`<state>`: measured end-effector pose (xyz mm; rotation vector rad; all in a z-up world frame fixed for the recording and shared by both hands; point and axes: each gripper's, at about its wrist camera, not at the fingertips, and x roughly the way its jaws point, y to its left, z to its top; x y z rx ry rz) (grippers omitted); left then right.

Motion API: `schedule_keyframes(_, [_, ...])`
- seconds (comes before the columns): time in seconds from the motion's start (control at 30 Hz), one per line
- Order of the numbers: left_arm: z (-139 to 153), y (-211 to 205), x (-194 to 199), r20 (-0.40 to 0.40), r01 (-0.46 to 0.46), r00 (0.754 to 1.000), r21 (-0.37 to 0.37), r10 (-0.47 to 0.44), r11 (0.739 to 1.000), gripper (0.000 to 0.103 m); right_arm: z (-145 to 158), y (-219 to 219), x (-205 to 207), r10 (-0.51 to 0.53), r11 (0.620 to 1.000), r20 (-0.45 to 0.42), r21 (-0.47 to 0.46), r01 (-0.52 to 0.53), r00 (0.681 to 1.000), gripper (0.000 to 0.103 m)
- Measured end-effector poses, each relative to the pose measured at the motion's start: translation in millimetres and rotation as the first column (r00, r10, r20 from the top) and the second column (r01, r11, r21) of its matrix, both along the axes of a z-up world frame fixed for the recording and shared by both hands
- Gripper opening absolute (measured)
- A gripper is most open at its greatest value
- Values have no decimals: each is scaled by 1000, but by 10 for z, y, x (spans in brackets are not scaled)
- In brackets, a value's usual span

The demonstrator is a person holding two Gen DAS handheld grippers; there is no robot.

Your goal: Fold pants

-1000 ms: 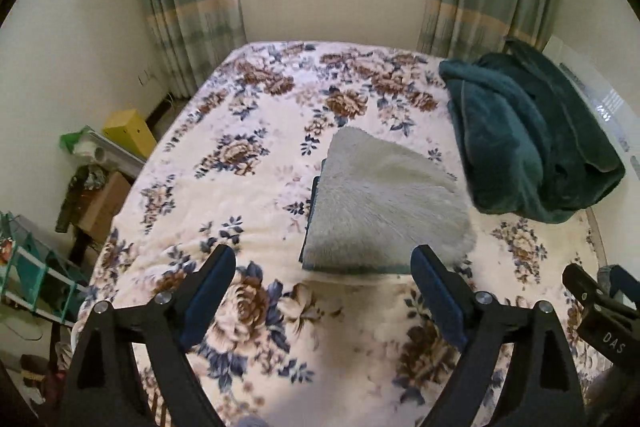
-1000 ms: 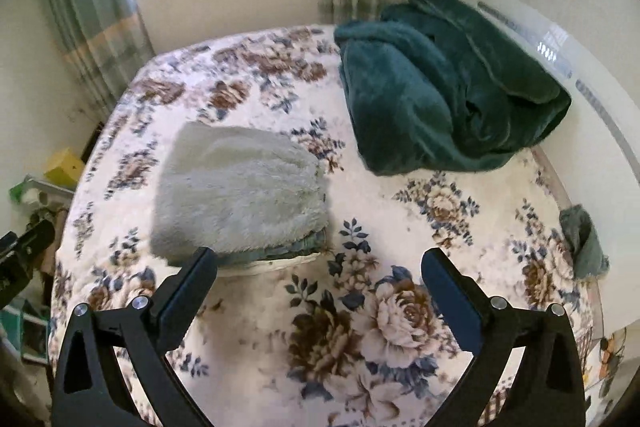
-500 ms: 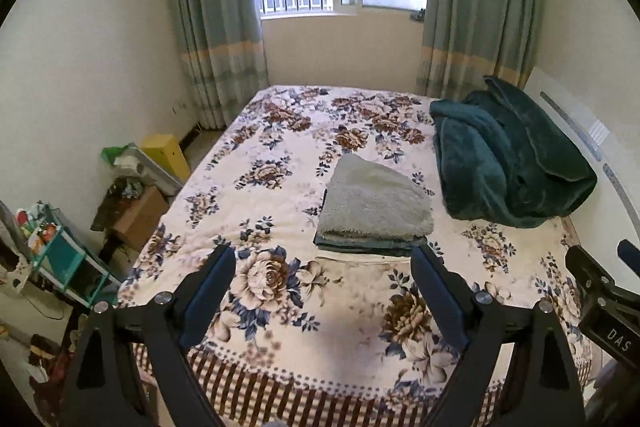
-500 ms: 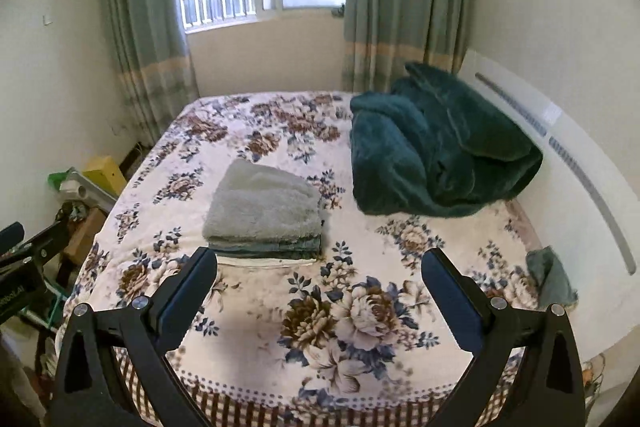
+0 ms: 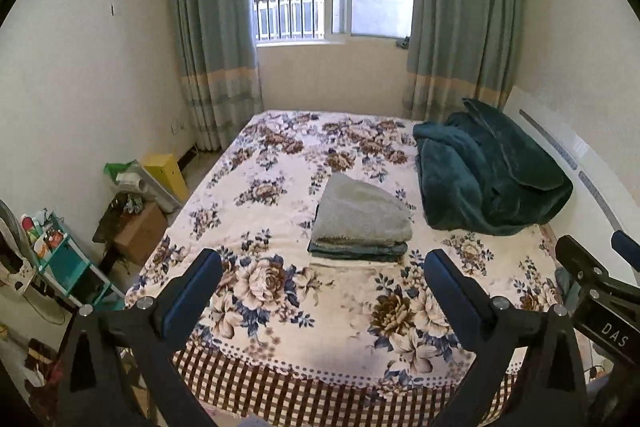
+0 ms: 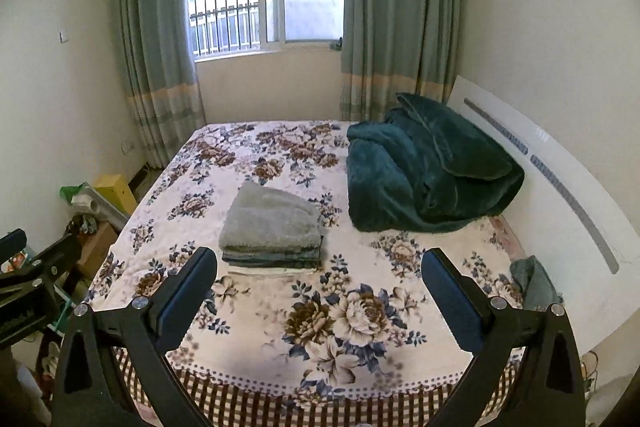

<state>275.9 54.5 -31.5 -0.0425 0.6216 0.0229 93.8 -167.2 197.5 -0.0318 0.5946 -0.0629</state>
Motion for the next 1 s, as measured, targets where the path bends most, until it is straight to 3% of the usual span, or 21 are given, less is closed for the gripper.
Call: schedule_keyframes(1.0, [-121,121,-63,-45,3,999,-7,-4,1000,103,-97,146,57,1,1000,-64,31,0,998,103])
